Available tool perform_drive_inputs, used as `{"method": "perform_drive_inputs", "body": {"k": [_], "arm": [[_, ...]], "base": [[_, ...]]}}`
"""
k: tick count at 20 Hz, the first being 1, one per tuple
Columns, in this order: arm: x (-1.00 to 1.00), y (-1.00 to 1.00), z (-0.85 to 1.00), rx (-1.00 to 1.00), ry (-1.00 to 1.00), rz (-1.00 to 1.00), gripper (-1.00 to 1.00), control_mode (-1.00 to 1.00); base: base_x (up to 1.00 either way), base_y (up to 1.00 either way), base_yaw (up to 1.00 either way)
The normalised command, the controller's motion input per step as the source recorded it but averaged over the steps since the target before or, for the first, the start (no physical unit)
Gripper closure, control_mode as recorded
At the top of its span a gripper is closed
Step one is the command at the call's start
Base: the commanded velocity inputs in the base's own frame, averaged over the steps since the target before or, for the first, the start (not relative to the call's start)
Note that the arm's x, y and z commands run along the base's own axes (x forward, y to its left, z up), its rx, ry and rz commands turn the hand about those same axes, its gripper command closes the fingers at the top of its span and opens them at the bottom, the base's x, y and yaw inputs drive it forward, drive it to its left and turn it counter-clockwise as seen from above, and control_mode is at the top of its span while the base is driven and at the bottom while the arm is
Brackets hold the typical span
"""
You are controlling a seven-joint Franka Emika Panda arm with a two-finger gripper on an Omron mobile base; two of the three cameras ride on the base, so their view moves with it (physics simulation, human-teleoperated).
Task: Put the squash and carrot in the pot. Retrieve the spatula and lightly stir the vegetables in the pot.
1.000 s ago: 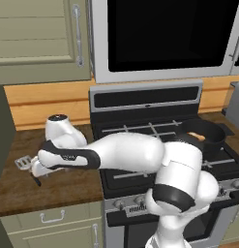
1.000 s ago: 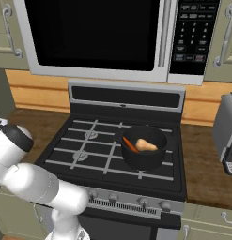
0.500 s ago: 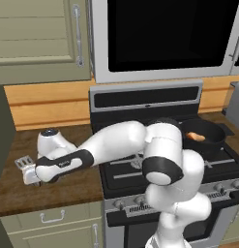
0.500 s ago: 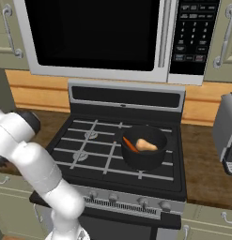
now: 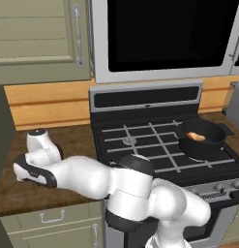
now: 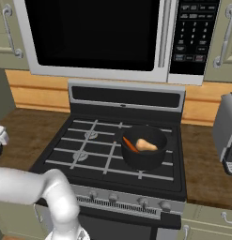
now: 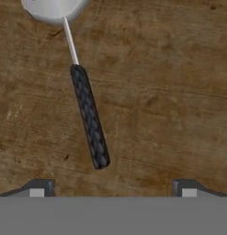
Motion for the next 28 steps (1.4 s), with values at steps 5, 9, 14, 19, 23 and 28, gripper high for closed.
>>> {"method": "perform_drive_inputs", "body": {"k": [5,9,14,19,23,28], "arm": [[0.25,0.00,-0.40,0.00,0.00,0.00,-1.00,-1.00],[0.28,0.01,-0.58,-0.03,0.00,0.04,-1.00,-1.00],[0.18,0.22,-0.50,-0.04,-0.02,0.08,-1.00,-1.00],[0.02,0.00,-0.50,-0.01,-0.02,0.07,1.00,-1.00],[0.00,-0.27,-0.54,0.03,0.00,0.06,1.00,-1.00],[0.00,-0.30,-0.34,0.12,0.00,0.10,1.00,-1.00]], "base": [[0.00,0.00,0.00],[0.00,0.00,0.00],[0.00,0.00,0.00],[0.00,0.00,0.00],[0.00,0.00,0.00],[0.00,0.00,0.00]]}}
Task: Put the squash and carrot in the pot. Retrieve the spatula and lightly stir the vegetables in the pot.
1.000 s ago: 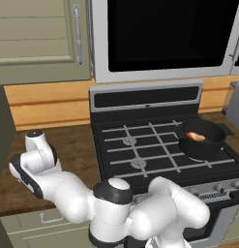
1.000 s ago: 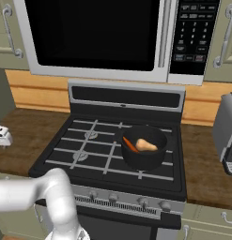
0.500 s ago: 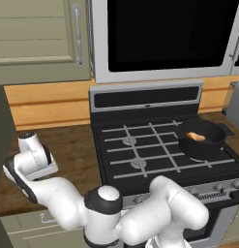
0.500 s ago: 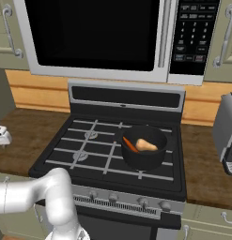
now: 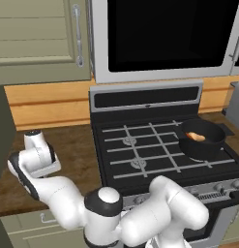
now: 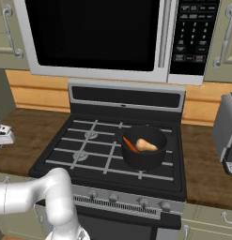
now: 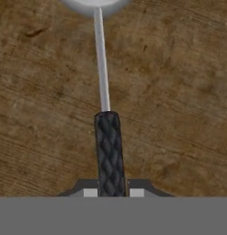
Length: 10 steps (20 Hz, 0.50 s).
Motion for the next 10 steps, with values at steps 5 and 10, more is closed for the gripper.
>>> {"method": "perform_drive_inputs", "body": {"k": [5,10], "arm": [[-0.14,-0.05,-0.15,0.04,0.00,0.01,1.00,-1.00],[-0.81,-0.21,0.62,-0.04,-0.09,0.05,1.00,-1.00]], "base": [[0.00,0.00,0.00],[0.00,0.00,0.00]]}}
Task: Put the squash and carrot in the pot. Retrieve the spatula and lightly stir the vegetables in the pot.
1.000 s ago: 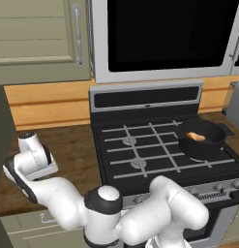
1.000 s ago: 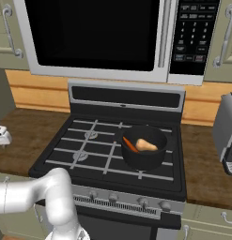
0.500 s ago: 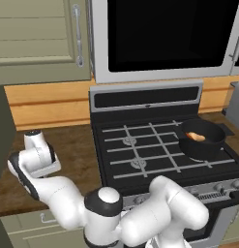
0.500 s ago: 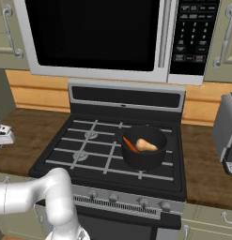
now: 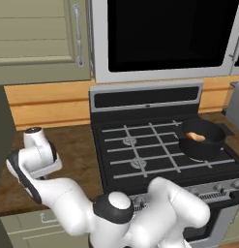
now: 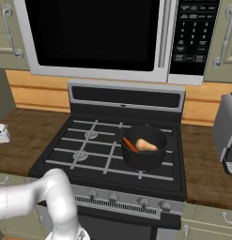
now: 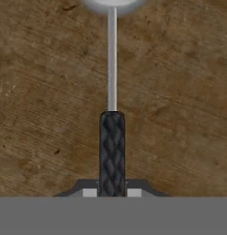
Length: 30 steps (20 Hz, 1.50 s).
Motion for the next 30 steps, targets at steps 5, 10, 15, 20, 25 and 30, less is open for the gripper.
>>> {"method": "perform_drive_inputs", "body": {"k": [5,10,15,20,25,30], "arm": [[-1.00,-0.49,0.99,-0.03,0.00,0.01,1.00,-1.00],[-0.97,-0.74,0.86,0.00,0.00,0.00,1.00,-1.00],[-0.68,-0.99,0.67,0.02,0.00,-0.04,1.00,-1.00],[-0.54,-1.00,0.48,0.07,0.02,-0.11,1.00,-1.00],[-0.47,-1.00,0.16,0.17,0.15,-0.26,1.00,-1.00],[-0.36,-1.00,0.25,0.21,0.15,-0.30,1.00,-1.00]], "base": [[0.00,0.00,0.00],[0.00,0.00,0.00],[0.00,0.00,0.00],[0.00,0.00,0.00],[0.00,0.00,0.00],[0.00,0.00,0.00]]}}
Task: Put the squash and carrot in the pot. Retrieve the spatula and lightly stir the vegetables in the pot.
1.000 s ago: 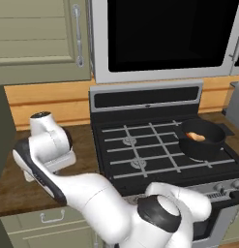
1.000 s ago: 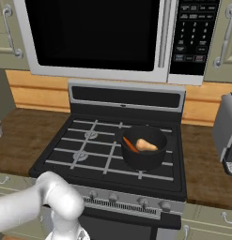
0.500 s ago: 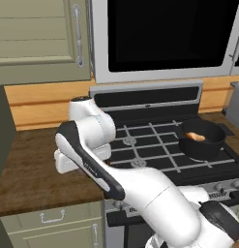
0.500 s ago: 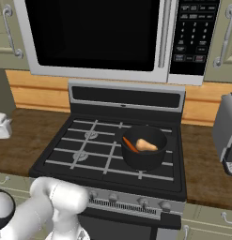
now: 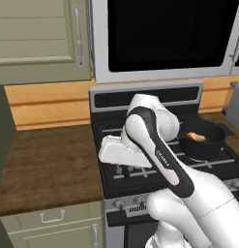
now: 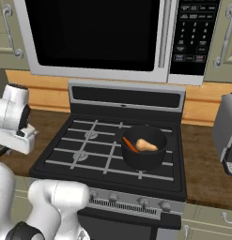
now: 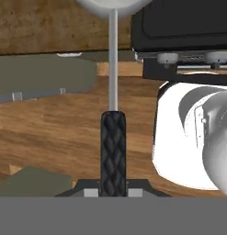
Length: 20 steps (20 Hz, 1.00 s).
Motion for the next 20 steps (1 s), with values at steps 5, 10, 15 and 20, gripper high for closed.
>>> {"method": "perform_drive_inputs", "body": {"k": [5,10,15,20], "arm": [[-0.20,-1.00,0.60,0.24,0.12,-0.29,1.00,-1.00],[-0.12,-0.20,0.09,0.05,0.00,-0.04,1.00,-1.00],[0.00,-0.83,0.38,0.47,0.00,-0.32,1.00,-1.00],[0.00,-0.90,0.37,0.60,0.10,-0.33,1.00,-1.00]], "base": [[0.00,0.00,0.00],[0.00,0.00,0.00],[0.00,0.00,0.00],[0.00,0.00,0.00]]}}
